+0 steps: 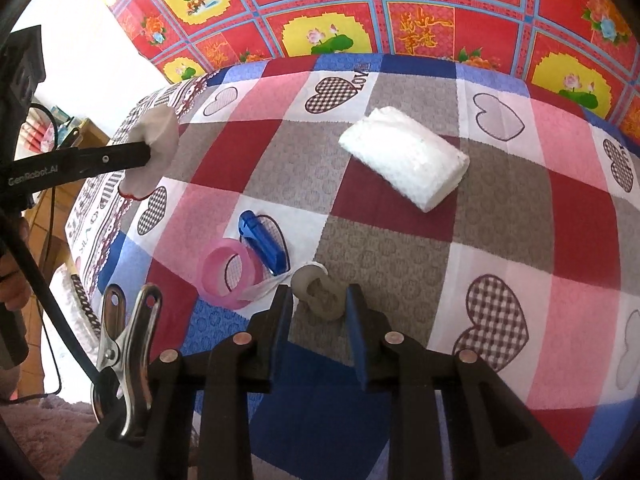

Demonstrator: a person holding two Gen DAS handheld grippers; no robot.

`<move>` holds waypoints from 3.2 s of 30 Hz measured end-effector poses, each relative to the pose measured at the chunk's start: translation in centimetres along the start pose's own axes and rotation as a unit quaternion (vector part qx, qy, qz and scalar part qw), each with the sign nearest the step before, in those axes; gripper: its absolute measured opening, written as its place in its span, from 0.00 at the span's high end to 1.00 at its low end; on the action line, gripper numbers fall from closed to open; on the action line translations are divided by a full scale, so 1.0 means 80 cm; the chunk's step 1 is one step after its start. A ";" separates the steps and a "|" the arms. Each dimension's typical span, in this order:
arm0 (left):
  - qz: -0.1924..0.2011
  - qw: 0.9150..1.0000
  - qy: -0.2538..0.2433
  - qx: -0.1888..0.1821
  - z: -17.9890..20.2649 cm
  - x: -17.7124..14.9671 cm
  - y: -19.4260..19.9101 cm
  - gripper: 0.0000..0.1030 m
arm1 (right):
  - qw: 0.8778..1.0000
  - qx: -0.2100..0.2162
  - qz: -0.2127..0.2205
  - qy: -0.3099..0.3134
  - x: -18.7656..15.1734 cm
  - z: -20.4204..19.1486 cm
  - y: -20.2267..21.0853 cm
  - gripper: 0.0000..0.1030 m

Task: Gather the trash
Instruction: 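Lower the right gripper onto the small grey tag and grasp it, then carry the white tissue and grey tag off the bed toward the red bin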

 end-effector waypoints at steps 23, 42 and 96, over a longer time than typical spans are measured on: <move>0.006 1.000 0.019 0.006 -0.018 -0.020 0.016 0.89 | 0.998 0.001 0.054 -0.041 -0.006 0.026 0.059 0.91; 0.021 0.999 0.036 -0.005 -0.114 -0.051 0.054 0.89 | 0.997 0.004 0.082 -0.013 0.022 -0.079 0.058 0.91; 0.051 0.975 0.190 0.100 -0.557 -0.056 0.102 0.89 | 0.982 0.096 0.040 0.156 0.182 -0.472 -0.162 0.91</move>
Point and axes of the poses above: each gripper's, at about its wrist camera, not at the fingertips, and y roughly against the way its jaws point, z to its right, x to its top, the point moved 8 cm from there along -y, roughly the way its jaws point, and after that the axes turned 7 degrees about x, right-handed, at the moved point
